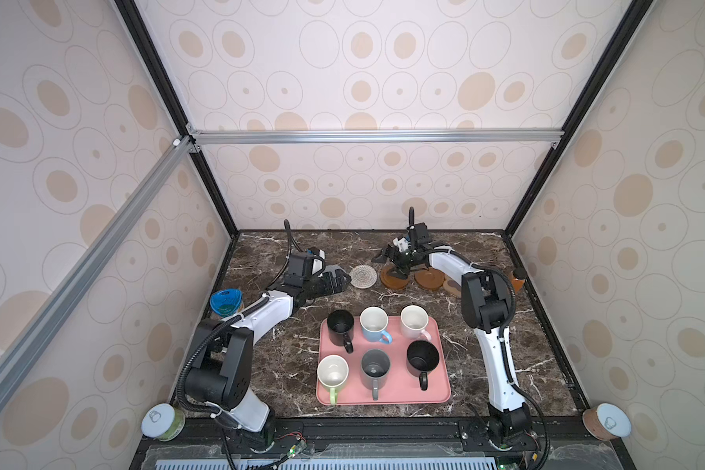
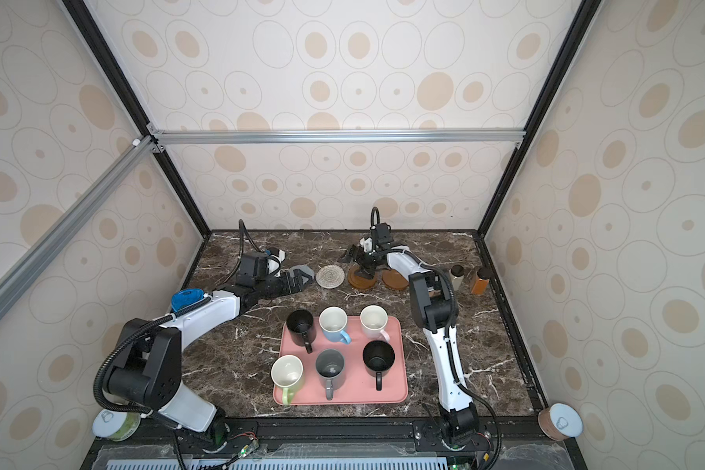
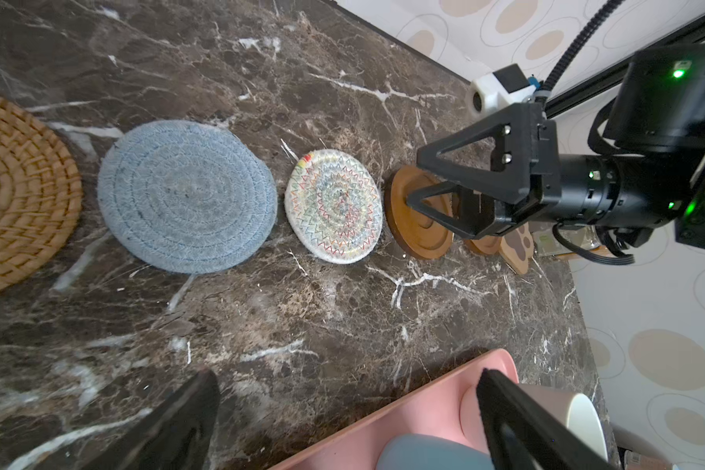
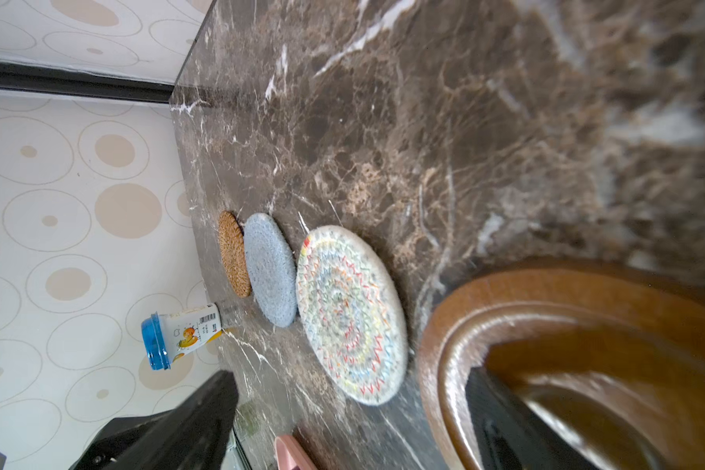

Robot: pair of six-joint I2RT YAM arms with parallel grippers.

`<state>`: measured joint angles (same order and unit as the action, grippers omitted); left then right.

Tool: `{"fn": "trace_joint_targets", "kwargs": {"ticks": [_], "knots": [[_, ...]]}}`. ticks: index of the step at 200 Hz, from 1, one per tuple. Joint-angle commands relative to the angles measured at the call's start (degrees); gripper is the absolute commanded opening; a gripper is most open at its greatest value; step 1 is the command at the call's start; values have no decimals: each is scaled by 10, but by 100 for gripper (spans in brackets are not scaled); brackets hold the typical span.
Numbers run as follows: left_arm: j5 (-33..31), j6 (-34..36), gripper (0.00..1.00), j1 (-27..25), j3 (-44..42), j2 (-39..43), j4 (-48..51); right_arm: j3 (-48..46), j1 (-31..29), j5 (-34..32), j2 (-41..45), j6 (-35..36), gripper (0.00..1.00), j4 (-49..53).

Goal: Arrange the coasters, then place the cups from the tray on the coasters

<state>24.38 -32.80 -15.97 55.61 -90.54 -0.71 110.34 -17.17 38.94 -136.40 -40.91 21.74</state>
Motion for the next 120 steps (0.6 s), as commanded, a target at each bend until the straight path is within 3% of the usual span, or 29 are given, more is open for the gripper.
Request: {"fn": "trace_joint_targets", "kwargs": {"ticks": [1,63,120], "knots": [[-2,-1,100,4,15,15,9,-30,17,-5,66,6,92,-15],[0,-1,100,4,12,23,13,-76,77,-90,106,88,93,91],[3,-8,100,4,-1,27,7,-107,117,-104,96,123,93,114]]}}
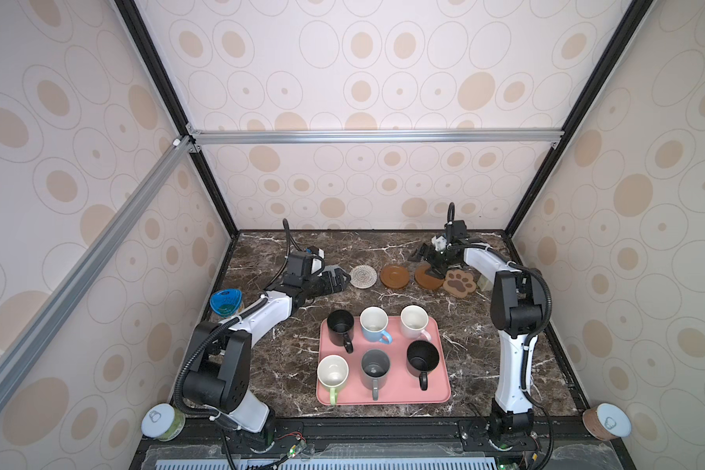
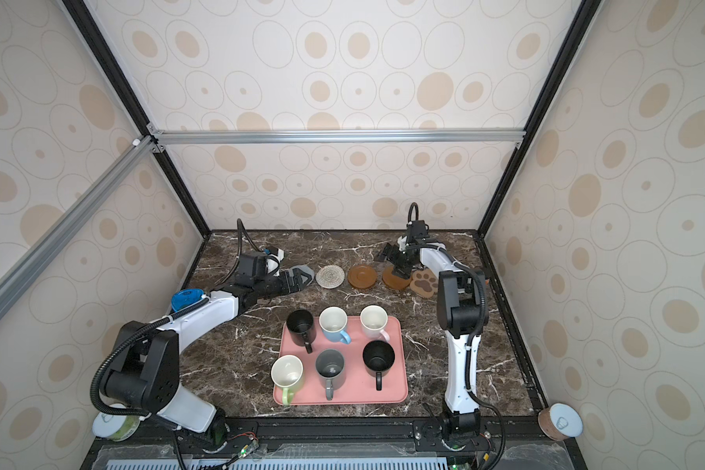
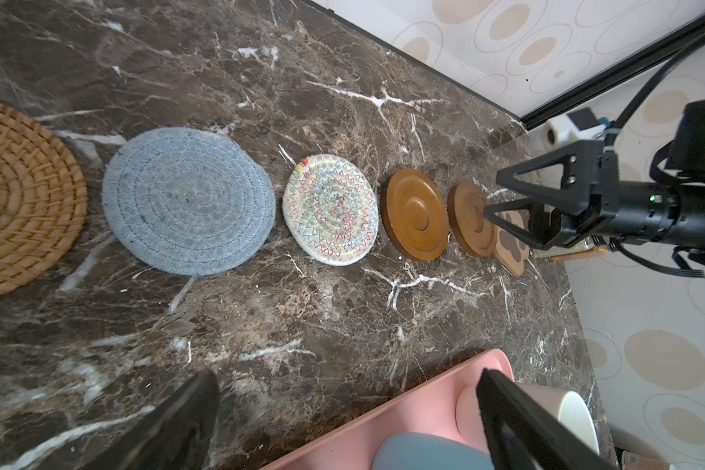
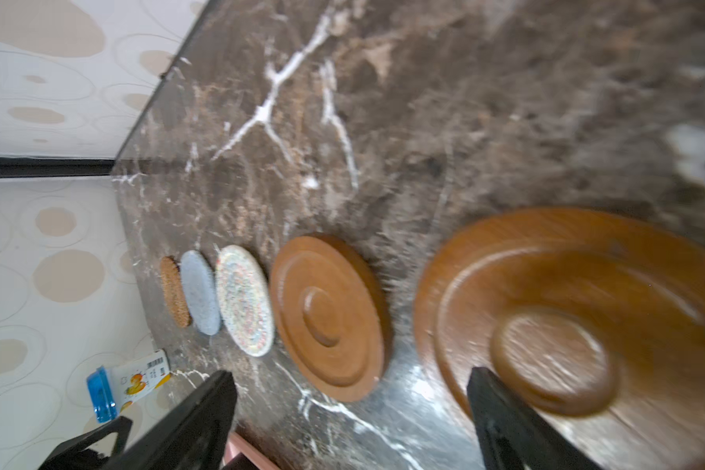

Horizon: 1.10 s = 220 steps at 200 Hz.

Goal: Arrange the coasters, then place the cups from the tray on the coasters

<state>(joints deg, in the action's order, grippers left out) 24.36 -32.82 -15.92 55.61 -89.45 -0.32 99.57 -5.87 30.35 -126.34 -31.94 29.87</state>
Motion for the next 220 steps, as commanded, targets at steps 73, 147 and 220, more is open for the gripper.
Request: {"fn": "trace_joint_targets", "kwargs": {"ticks": [73,147,220], "knots": [[-3,-6,100,4,-9,29,9,26,4,12,-54,50,93,44],[-3,-11,100,4,-7,28,3,9,-4,63,-61,53,93,20],[-3,-10,100,4,-5,28,5,9,-4,67,-63,34,93,-3]]}}
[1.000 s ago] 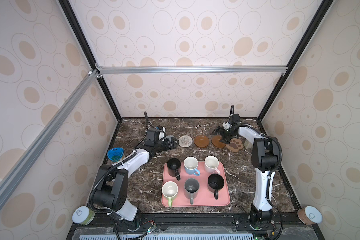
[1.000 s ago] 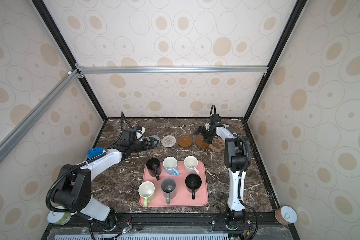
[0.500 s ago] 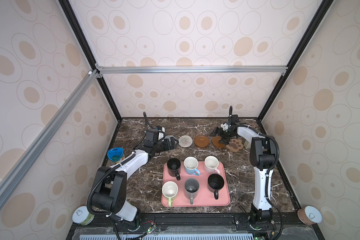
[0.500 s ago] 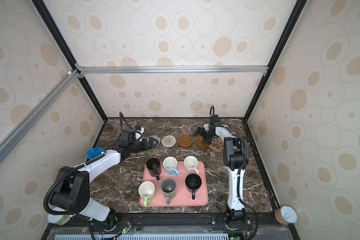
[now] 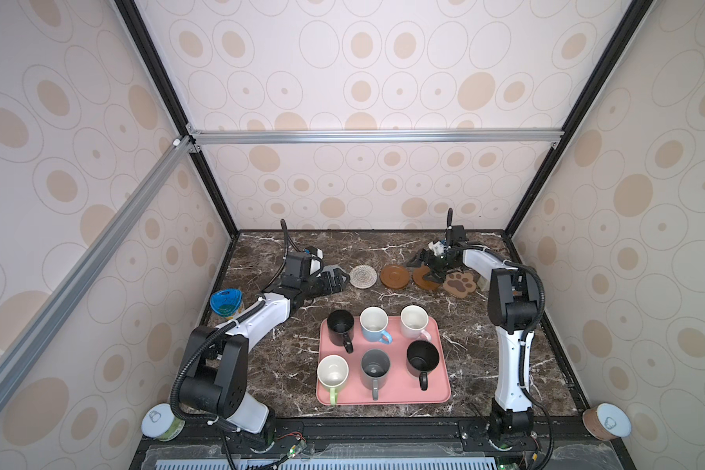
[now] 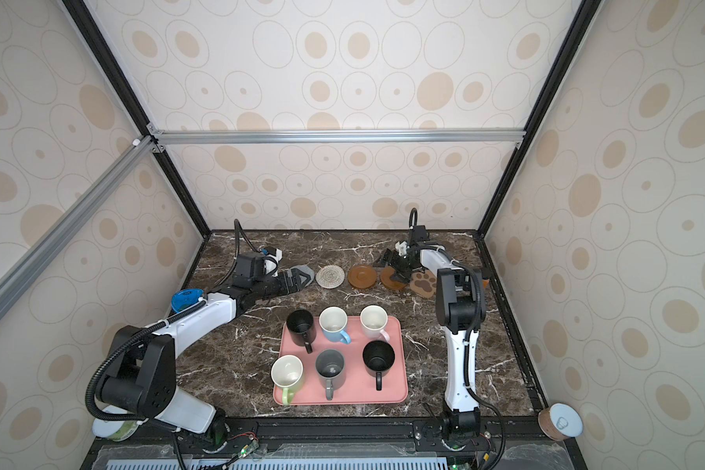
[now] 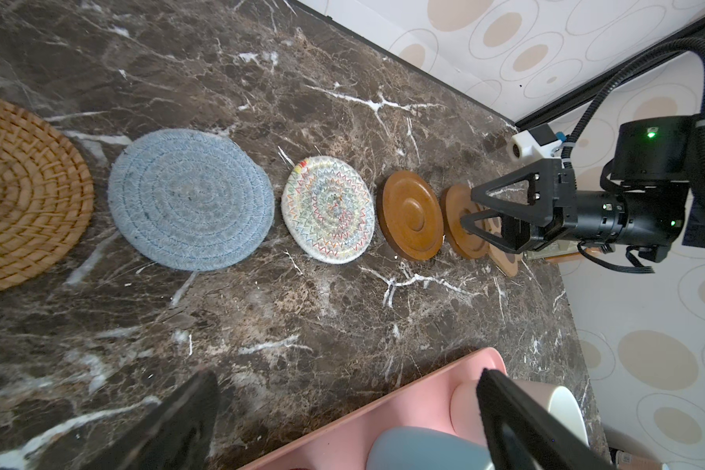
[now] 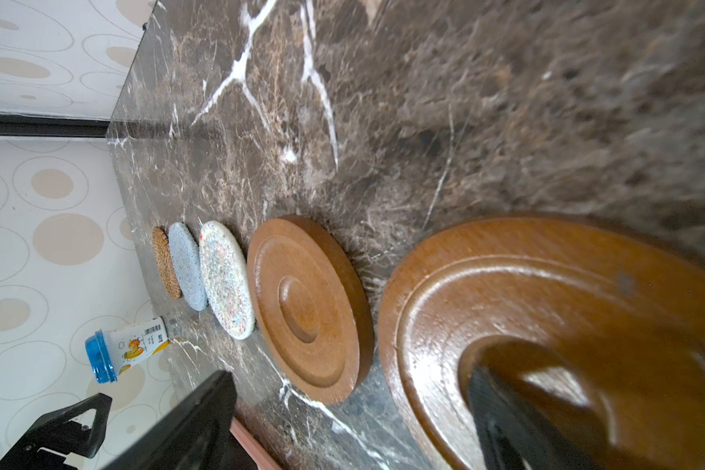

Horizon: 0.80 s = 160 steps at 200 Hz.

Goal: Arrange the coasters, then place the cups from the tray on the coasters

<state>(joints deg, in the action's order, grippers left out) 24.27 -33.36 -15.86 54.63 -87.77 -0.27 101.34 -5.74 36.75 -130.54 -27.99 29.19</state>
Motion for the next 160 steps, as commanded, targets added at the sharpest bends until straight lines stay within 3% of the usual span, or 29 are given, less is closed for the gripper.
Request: {"fn": "trace_joint_targets", "kwargs": {"ticks": [1,102,160], "knots": [[-2,-5,100,3,4,11,4,-8,-6,3,-21,-6,93,4],[-6,-2,100,4,19,11,12,-1,-5,-24,15,3,93,19],[-18,0,100,3,33,16,17,54,-5,-87,114,80,97,115]]}}
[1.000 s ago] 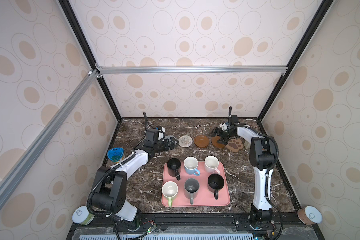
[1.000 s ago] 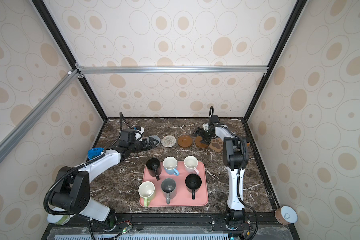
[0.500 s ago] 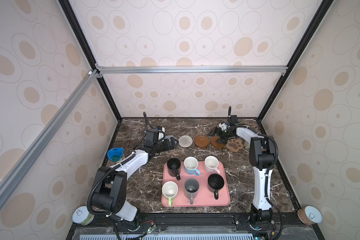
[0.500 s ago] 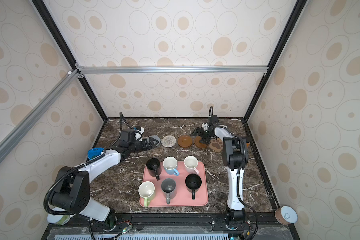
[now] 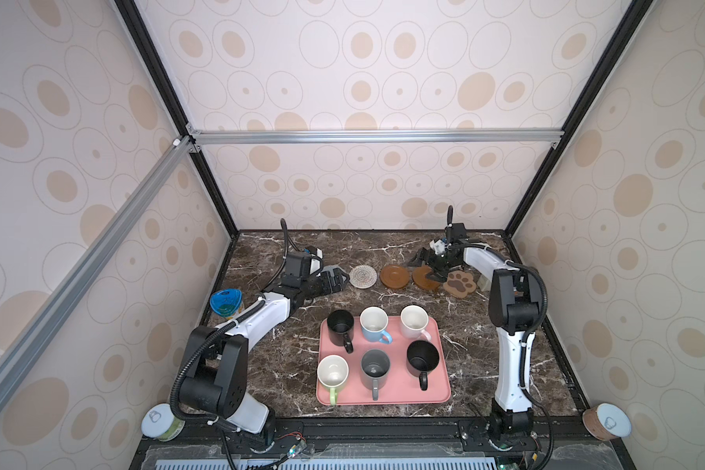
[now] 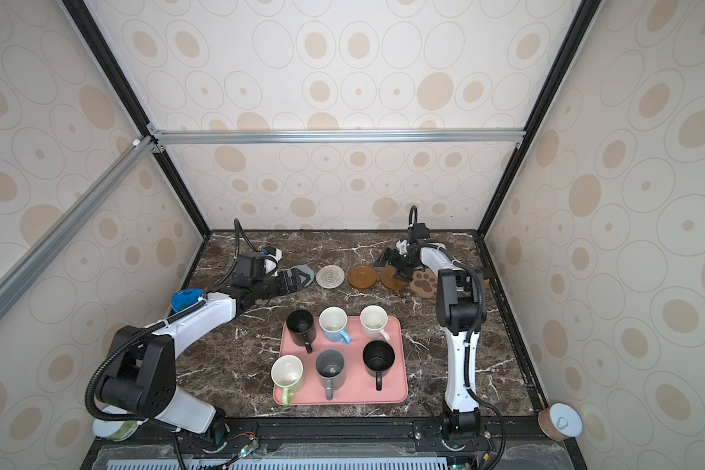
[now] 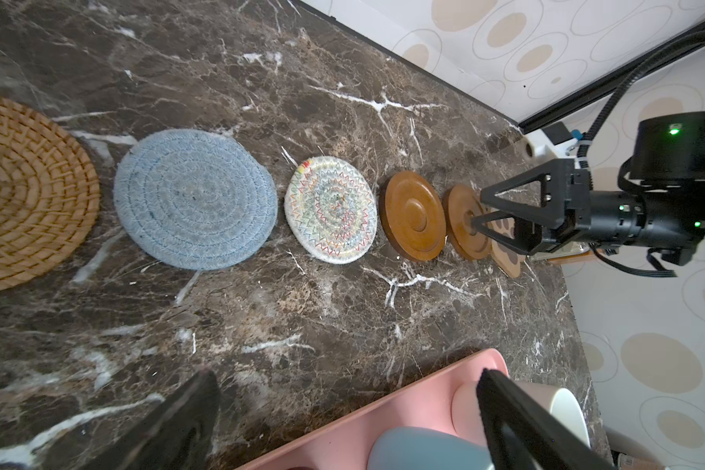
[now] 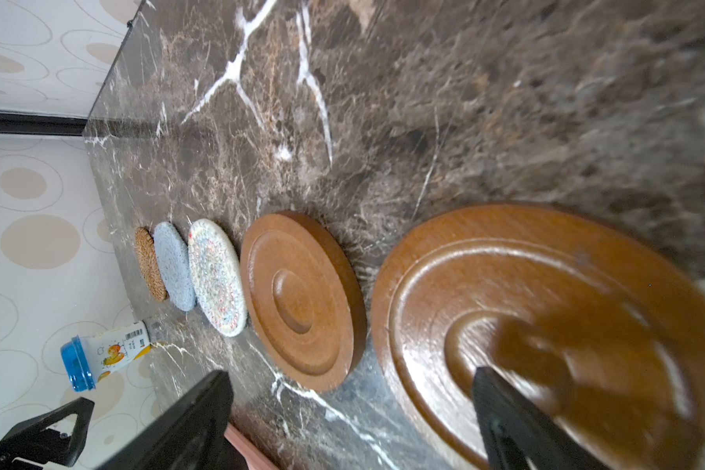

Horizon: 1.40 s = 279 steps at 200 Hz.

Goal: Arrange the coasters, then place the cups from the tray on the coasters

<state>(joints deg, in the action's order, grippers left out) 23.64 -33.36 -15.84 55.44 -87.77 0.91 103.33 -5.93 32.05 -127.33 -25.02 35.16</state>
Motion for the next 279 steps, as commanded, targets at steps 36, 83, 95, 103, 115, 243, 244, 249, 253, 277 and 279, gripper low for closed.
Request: {"fn": "trace_joint_targets", "kwargs": {"ticks": [36,83,95,103,115,243,244,249,253,277,279], "knots": [[-27,-5,100,3,16,38,1,-14,-2,-136,191,104,98,111],[-56,-13,100,11,1,74,-6,-165,-3,-207,370,119,98,129],[-65,-12,100,12,-3,84,-5,-200,-4,-220,412,119,98,141],[-73,-11,100,12,-4,90,-1,-220,-5,-229,439,119,98,152],[-83,-8,100,14,-5,99,7,-249,-9,-242,479,113,98,169],[-139,-21,100,16,-41,182,75,-422,-226,-308,606,-39,95,235],[-138,-21,100,15,-40,183,75,-423,-228,-308,606,-39,95,235],[-138,-22,100,16,-43,185,76,-425,-235,-310,602,-44,95,234],[-139,-24,100,16,-45,187,76,-427,-241,-312,600,-47,94,233],[-142,-28,100,15,-52,194,80,-441,-266,-311,585,-61,93,218],[-142,-29,100,15,-52,194,80,-442,-268,-311,583,-62,93,216]]}}
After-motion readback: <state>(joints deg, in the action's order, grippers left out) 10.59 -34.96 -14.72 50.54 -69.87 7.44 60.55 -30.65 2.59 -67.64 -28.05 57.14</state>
